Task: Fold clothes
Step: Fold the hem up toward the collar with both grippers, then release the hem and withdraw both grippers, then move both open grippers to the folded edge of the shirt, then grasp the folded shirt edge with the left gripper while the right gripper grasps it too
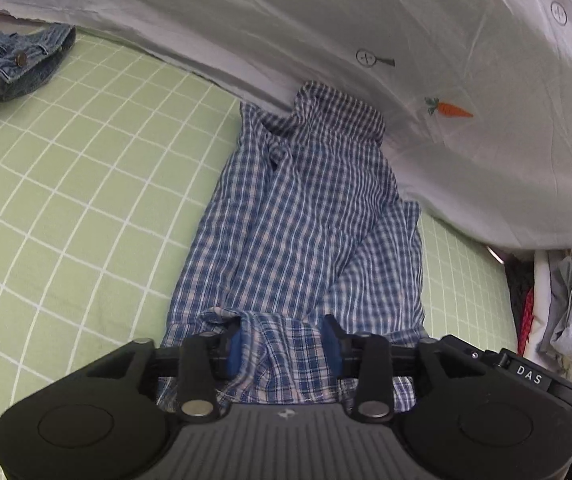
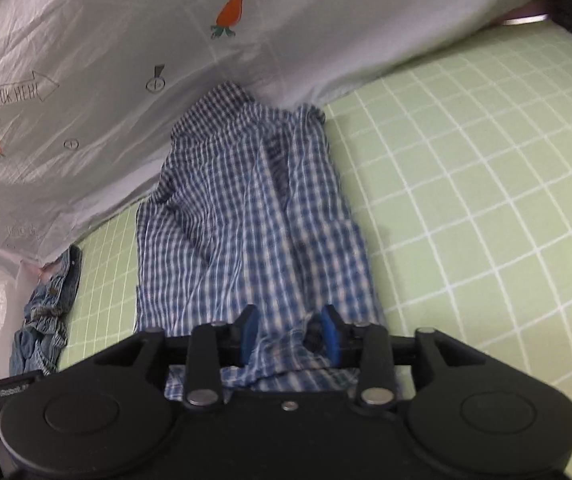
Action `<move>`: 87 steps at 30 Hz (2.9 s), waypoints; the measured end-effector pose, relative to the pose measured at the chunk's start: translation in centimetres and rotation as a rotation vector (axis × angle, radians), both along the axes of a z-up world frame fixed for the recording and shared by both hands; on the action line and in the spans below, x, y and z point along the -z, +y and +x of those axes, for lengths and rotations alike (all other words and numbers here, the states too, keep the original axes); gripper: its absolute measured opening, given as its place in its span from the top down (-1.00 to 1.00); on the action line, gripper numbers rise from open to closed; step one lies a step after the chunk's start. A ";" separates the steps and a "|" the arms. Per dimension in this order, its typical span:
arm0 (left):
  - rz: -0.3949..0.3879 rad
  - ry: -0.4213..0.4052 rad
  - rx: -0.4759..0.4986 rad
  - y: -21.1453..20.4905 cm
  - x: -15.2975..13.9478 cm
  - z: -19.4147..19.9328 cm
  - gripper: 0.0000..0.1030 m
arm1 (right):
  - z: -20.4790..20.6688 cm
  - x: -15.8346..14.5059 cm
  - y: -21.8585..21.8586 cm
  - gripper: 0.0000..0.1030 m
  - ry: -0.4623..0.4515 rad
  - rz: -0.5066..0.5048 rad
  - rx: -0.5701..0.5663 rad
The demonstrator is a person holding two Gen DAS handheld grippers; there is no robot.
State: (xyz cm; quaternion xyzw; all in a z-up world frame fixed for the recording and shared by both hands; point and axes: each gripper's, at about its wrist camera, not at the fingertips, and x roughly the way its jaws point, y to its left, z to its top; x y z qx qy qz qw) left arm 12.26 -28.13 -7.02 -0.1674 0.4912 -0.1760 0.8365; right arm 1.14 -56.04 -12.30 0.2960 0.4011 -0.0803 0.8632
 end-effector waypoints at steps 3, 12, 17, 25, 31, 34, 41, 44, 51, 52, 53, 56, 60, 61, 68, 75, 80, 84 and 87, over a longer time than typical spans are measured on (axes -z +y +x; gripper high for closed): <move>0.036 -0.096 -0.046 0.6 -1.6 -0.7 -0.65 | -0.9 -1.0 -0.8 -0.03 -0.028 -0.051 0.024; 0.152 -0.010 -0.052 2.5 0.7 -3.7 -0.66 | -5.6 0.9 0.6 -0.18 0.077 -0.122 0.033; 0.246 0.081 -0.034 2.5 3.6 -5.5 -0.66 | -6.7 2.5 2.2 -0.23 0.151 -0.161 -0.020; 0.299 0.139 -0.035 2.5 5.4 -4.8 -0.68 | -4.1 2.5 5.9 -0.49 0.147 -0.248 -0.217; 0.311 0.140 -0.044 2.3 5.6 -3.2 -0.73 | 0.6 1.9 5.5 -0.49 0.092 -0.230 -0.187; 0.313 0.149 -0.049 2.4 5.8 -2.6 -0.73 | 3.1 1.6 5.3 -0.49 0.069 -0.254 -0.168; 0.310 0.159 -0.066 2.8 6.1 -2.3 -0.76 | 2.9 1.3 3.3 -0.49 0.038 -0.227 -0.054; 0.306 0.166 -0.071 2.8 6.4 -2.3 -0.79 | 1.2 1.8 2.5 -0.42 0.049 -0.206 -0.056; 0.302 0.153 -0.073 3.1 6.2 -2.9 -0.79 | -0.6 3.4 1.3 0.86 0.082 -0.171 -0.054; 0.304 0.152 -0.074 3.2 6.1 -3.1 -0.79 | -0.6 3.4 1.1 0.86 0.089 -0.183 -0.039; 0.306 0.151 -0.076 3.4 6.0 -3.3 -0.79 | -0.8 3.3 0.8 0.83 0.093 -0.186 -0.023; 0.300 0.148 -0.079 3.9 5.7 -4.3 -0.79 | -1.9 2.8 0.1 0.37 0.098 -0.185 0.026; 0.274 0.169 -0.087 4.6 5.5 -5.7 -0.79 | -4.5 2.2 -0.1 -0.37 0.097 -0.135 0.076; 0.271 0.174 -0.084 4.6 5.5 -6.0 -0.79 | -5.2 2.2 -0.1 -0.43 0.101 -0.106 0.083; 0.211 0.192 -0.056 4.3 5.7 -7.6 -0.53 | -8.4 4.2 1.6 -0.53 0.167 0.072 0.053; 0.110 0.205 -0.067 4.6 5.9 -7.5 0.16 | -8.2 4.8 1.8 0.08 0.174 0.133 0.022; 0.003 0.227 -0.132 6.1 6.2 -7.6 0.83 | -8.3 5.1 1.5 0.75 0.159 0.169 -0.032; -0.046 0.224 -0.149 7.3 5.3 -9.3 0.85 | -10.2 4.1 0.5 0.89 0.128 0.138 -0.026; -0.053 0.240 -0.140 7.6 5.0 -11.4 0.85 | -12.8 3.5 0.4 0.92 0.127 0.123 -0.013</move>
